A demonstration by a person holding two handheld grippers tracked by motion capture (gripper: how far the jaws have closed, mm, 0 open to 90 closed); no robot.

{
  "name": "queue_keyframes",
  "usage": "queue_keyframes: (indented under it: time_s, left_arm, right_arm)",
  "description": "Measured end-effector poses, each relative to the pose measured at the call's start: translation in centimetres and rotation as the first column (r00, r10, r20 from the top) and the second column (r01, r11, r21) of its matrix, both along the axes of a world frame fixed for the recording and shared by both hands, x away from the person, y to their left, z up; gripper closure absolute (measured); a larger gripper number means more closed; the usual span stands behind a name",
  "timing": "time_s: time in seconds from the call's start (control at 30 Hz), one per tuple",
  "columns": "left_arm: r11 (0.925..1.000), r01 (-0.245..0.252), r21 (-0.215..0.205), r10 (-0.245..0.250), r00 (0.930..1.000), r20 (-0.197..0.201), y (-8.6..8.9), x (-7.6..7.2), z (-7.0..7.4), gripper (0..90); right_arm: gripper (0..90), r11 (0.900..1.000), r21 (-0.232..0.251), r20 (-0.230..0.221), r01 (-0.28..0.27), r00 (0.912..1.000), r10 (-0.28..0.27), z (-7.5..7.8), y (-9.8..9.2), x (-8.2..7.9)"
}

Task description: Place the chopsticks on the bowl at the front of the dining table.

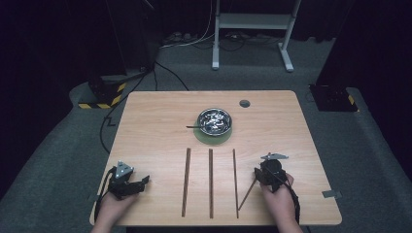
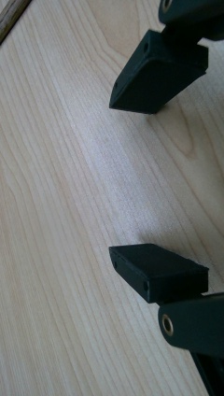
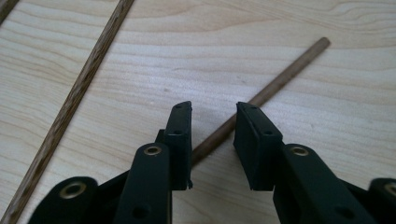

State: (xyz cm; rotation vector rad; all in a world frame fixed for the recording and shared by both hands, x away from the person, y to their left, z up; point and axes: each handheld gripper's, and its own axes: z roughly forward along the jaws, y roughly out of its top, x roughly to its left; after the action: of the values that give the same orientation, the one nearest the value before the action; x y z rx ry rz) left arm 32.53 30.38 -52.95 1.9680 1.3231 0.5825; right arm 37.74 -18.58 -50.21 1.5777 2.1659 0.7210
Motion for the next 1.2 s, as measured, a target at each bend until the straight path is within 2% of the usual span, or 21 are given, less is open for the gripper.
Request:
queue_keyframes:
  time_s: [0.07,0.33,0.43,0.6,0.63,0.83,0.93,1.1,1.2]
  left_arm:
    - [1.0000,0.000,0.000,0.000,1.0000,0.000,0.0,0.0,0.0,24.4]
    - [1.0000,0.000,0.000,0.000,1.0000,0.000,0.0,0.0,0.0,24.4]
    - [1.0000,0.000,0.000,0.000,1.0000,0.000,0.0,0.0,0.0,24.4]
    - [1.0000,0.000,0.000,0.000,1.0000,0.000,0.0,0.0,0.0,24.4]
    - [1.0000,0.000,0.000,0.000,1.0000,0.000,0.0,0.0,0.0,24.4]
    - [1.0000,0.000,0.000,0.000,1.0000,0.000,0.0,0.0,0.0,24.4]
    - [1.0000,0.000,0.000,0.000,1.0000,0.000,0.0,0.0,0.0,24.4]
    - [1.0000,0.000,0.000,0.000,1.0000,0.000,0.0,0.0,0.0,24.4]
    - [1.0000,0.000,0.000,0.000,1.0000,0.000,0.0,0.0,0.0,24.4]
  right_arm:
    - [66.1,1.000,0.000,-0.005,0.002,1.0000,-0.002,-0.1,0.1,0.0]
    - [78.9,0.999,-0.030,0.014,-0.013,0.9998,0.013,-0.2,0.6,0.7]
    - [71.1,1.000,-0.018,0.005,-0.022,0.9997,0.022,-0.2,0.9,1.1]
    - [70.2,0.999,-0.018,-0.007,-0.030,0.9995,0.030,-0.1,1.0,0.4]
    - [67.7,0.999,-0.033,-0.006,-0.012,0.9999,0.012,-0.1,0.9,0.1]
    - [57.7,0.999,-0.033,-0.009,0.001,1.0000,-0.001,-0.1,0.4,-0.4]
    - [57.5,1.000,-0.031,-0.005,-0.001,1.0000,0.001,-0.2,0.3,-0.6]
    - [70.8,0.999,-0.037,0.002,-0.033,0.9994,0.033,-0.2,0.6,-0.9]
    - [75.7,0.999,-0.035,-0.004,-0.029,0.9996,0.029,-0.1,0.6,-1.0]
